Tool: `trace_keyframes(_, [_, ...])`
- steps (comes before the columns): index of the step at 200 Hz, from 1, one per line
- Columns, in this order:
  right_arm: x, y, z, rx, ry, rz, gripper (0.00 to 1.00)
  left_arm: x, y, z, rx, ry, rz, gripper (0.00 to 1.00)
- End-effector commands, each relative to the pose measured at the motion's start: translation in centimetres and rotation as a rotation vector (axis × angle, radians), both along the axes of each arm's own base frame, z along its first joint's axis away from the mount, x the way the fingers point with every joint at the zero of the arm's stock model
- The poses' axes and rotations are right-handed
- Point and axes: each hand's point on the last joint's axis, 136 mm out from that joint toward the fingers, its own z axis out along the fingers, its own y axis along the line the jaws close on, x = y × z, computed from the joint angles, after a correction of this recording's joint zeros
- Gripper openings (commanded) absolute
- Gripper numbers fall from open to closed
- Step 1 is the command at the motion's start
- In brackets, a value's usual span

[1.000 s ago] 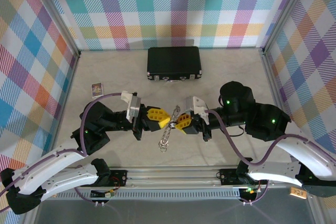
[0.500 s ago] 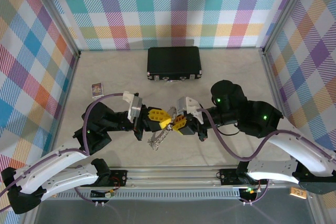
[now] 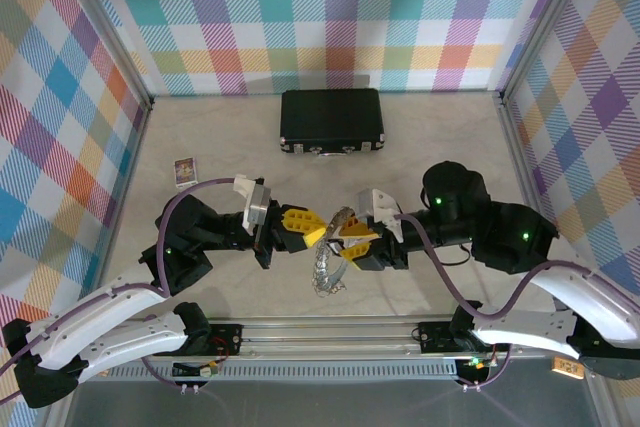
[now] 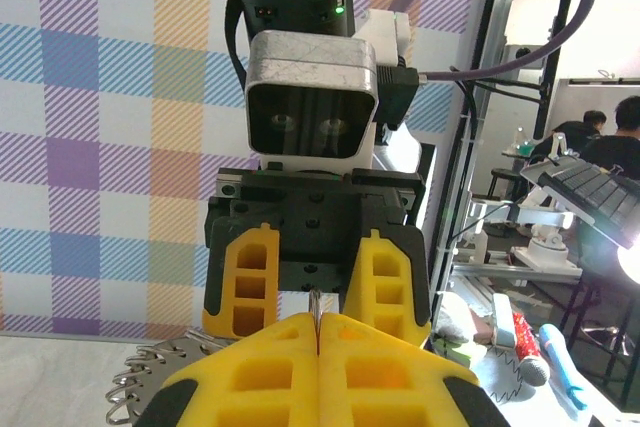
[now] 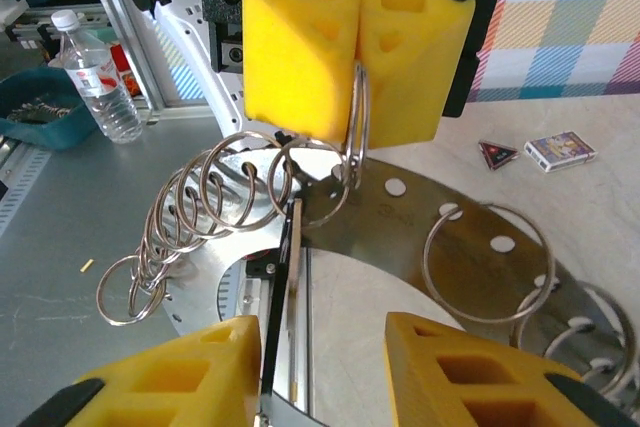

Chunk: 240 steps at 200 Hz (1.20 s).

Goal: Put the keys on the keyring

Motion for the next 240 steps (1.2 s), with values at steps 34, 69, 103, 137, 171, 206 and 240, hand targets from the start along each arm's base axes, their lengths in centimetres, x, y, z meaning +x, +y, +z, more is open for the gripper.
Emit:
trace_keyframes(34, [-0.3, 0.8, 0.5, 0.058, 0.007, 0.021, 0.47, -1.2, 0.9, 2.1, -0.075, -0.059, -0.028, 0.0])
trace_keyframes(69, [-0.2, 1.5, 0.4, 0.076, 0.02, 0.033, 0.47, -1.2, 0.9, 2.1, -0.078, -0.058, -0.03, 0.0])
trace_keyframes(103, [-0.2, 1.8, 0.4, 0.081, 0.03, 0.04, 0.49, -1.3, 1.0, 2.0, -0.076, -0.059, -0.03, 0.0])
trace_keyframes(137, [-0.1, 2.0, 0.4, 0.09, 0.039, 0.036, 0.6, -1.2, 1.2, 2.0, -0.081, -0.06, -0.014, 0.0])
trace_keyframes(171, [0.0, 1.9, 0.3, 0.089, 0.038, 0.025, 0.43, -1.4, 1.3, 2.1, -0.084, -0.064, -0.02, 0.0])
trace_keyframes(206, [0.3, 1.6, 0.4, 0.098, 0.018, 0.001, 0.22, -1.5, 1.3, 2.1, -0.082, -0.064, -0.025, 0.0])
trace_keyframes(240, [0.7, 1.0, 0.5, 0.084, -0.004, -0.03, 0.09, -1.4, 1.4, 1.9, -0.077, -0.065, -0.022, 0.0])
